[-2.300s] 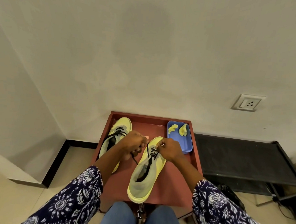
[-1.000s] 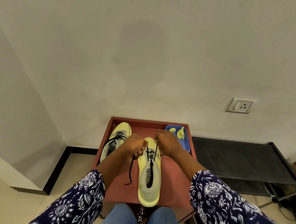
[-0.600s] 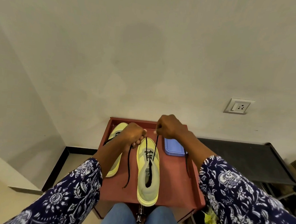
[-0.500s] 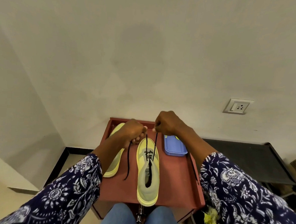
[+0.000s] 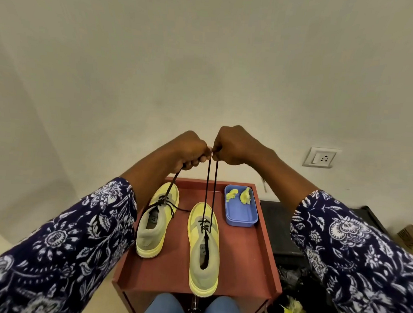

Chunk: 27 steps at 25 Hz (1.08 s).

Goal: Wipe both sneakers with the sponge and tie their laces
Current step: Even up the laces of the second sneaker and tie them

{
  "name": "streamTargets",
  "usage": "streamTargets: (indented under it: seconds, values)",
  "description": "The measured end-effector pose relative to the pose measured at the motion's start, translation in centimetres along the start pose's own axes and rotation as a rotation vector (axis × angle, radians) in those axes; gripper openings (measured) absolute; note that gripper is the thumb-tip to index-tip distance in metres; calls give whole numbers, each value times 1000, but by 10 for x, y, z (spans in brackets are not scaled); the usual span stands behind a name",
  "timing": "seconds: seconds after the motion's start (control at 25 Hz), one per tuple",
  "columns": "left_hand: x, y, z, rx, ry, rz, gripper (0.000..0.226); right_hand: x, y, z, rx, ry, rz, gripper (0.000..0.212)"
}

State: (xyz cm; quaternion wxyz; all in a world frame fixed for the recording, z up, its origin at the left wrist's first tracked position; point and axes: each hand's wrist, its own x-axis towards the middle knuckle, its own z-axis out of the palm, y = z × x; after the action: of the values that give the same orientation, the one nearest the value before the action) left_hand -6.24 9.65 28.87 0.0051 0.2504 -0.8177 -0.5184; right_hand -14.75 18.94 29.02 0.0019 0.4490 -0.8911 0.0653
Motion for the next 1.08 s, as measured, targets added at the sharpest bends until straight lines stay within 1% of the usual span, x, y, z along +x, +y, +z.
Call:
streamTargets:
  seconds: [0.24,0.36,0.48,0.6,0.72,0.8,0.88,1.08]
  values:
    - [-15,34,-20,76,50,83,27,-11,-8,-46,3,120,2,18]
    - [-22,48,-27,101,104,121,25,-16,-13,-66,21,214,-1,19]
    - [-27,60,-33,102,160,201,24,-17,-16,-82,43,298,14,19]
    - [-28,65,-38,63,232,277,28,-20,-17,-93,67,383,41,19]
    - [-27,64,-37,-98,290,321,27,-24,-16,-96,197,493,60,23]
    - [-27,63,-35,-169,306,336,24,-27,-15,-94,374,543,89,26]
    - [-27,62,-34,-213,288,350,20,-30,-15,-90,525,560,119,27]
    - [-30,63,-29,-235,294,396,13,-35,-13,-87,618,613,154,28]
